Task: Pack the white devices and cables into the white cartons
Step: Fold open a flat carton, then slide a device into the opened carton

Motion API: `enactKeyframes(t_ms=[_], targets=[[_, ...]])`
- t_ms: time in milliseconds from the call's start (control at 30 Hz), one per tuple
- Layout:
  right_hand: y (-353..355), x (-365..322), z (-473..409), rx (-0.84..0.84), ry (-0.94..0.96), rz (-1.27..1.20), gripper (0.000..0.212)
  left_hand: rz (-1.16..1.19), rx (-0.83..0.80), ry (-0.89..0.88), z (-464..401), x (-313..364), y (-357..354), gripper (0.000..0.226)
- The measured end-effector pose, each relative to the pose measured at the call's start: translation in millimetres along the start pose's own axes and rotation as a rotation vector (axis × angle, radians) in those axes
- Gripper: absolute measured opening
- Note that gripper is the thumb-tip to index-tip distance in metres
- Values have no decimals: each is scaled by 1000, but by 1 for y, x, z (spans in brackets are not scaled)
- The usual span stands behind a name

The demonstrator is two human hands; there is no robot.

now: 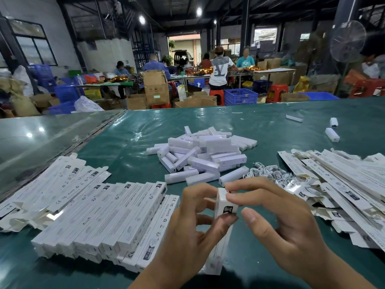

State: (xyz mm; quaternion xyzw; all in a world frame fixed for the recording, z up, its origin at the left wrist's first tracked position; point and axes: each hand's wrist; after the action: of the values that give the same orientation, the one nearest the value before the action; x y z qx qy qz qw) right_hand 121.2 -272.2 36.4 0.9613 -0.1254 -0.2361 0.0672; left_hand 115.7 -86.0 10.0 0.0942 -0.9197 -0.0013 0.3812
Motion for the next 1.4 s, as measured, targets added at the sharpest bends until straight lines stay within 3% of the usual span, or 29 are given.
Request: enactKeyframes(t_ms=[67, 133, 200, 233, 300, 400, 467, 567, 633, 800, 933, 1000, 1067, 1100, 1167, 1200, 1300, 1400], targets=[[-1, 3, -2, -10, -8, 24, 21, -41, -139, 67, -3, -5, 4, 54], [-2, 11, -2, 11, -135, 21, 22, -146, -384, 200, -8, -11, 13, 69], [-1, 22, -4, 104, -385, -4, 26, -244, -532, 307, -13, -16, 21, 64], [1, 29, -4, 145, -499, 12, 32, -257, -531, 329, -14, -18, 22, 54], [8, 43, -8, 148, -661, 77, 37, -220, -439, 350, -15, -18, 20, 32], [8, 50, -9, 18, -822, 62, 24, -60, -195, 417, -13, -18, 9, 11], [2, 49, -6, 48, -929, -98, 19, -33, 6, 429, -10, -18, 1, 11], [-7, 44, -3, 175, -1038, -219, 31, -3, 199, 368, -8, -14, -5, 22], [-8, 40, -2, 169, -1103, -237, 30, 50, 237, 337, -7, -10, -6, 27], [4, 40, -7, -67, -1247, -287, 31, 23, 254, 308, -9, -5, -6, 27], [-13, 37, 1, 101, -1209, -334, 25, -48, 260, 319, 3, -3, -11, 30], [-22, 37, 9, 171, -1181, -233, 23, -90, 280, 355, 8, -1, -15, 29], [-23, 41, 10, 190, -1165, -67, 25, -194, 172, 383, 7, -2, -14, 27], [-21, 45, 10, 210, -1178, -29, 27, -304, 36, 344, 5, -4, -12, 26], [-16, 52, 8, 248, -1209, 1, 28, -697, -276, 33, -1, -4, -9, 32], [-15, 53, 7, 246, -1217, -8, 25, -843, -359, -117, -2, -4, -7, 35], [-19, 49, 6, 199, -1265, -220, 15, -979, -324, -258, -10, 2, 1, 26], [-16, 55, 4, 215, -1194, -193, 25, -1188, -184, -166, -26, -2, 30, 25]])
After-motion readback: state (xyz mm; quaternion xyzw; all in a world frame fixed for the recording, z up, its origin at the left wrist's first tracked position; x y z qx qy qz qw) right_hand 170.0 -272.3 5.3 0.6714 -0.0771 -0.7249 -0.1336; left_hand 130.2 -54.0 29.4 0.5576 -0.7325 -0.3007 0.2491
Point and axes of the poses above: each hand's wrist, its own z-axis away from the middle knuckle, its own y-axis out of the back of the hand, x = y × z, and after that the axes turned 13 degrees about x, right-handed
